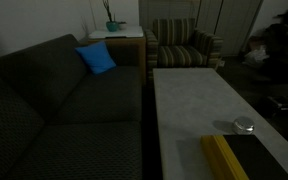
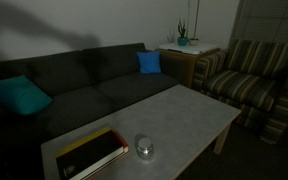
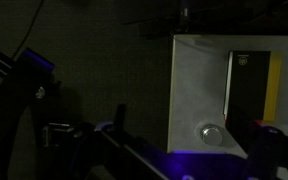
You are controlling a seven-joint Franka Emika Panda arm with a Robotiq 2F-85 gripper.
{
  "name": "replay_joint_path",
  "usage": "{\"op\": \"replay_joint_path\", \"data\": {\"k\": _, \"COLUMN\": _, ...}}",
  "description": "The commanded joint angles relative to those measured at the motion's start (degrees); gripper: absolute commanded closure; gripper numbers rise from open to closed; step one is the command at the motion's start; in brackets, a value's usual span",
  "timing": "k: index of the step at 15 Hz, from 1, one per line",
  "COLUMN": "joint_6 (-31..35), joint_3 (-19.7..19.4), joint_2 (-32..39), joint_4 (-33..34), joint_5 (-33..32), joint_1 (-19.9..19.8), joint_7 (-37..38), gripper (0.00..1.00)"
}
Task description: Open the cover of the black book
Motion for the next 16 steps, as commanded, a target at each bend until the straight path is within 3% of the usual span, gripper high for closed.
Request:
{"op": "replay_joint_path", "data": {"k": 1, "joint_6": -0.17, "joint_3": 0.12, "joint_2": 0.01, "joint_4": 0.11, "joint_5": 0.06, "joint_1": -0.09, "joint_7": -0.04, "gripper": 0.0}}
{"op": "replay_joint_path", "data": {"k": 11, "joint_6": -0.17, "joint_3": 0.12, "joint_2": 0.01, "joint_4": 0.11, "joint_5": 0.06, "joint_1": -0.09, "joint_7": -0.03, "gripper": 0.0}}
{"op": "replay_joint_path", "data": {"k": 16, "joint_6": 1.48, "joint_3": -1.39, "joint_2": 5.09, "joint_4": 1.88, "joint_5": 1.61, "joint_1": 0.75, "joint_7": -5.21, "gripper": 0.0}}
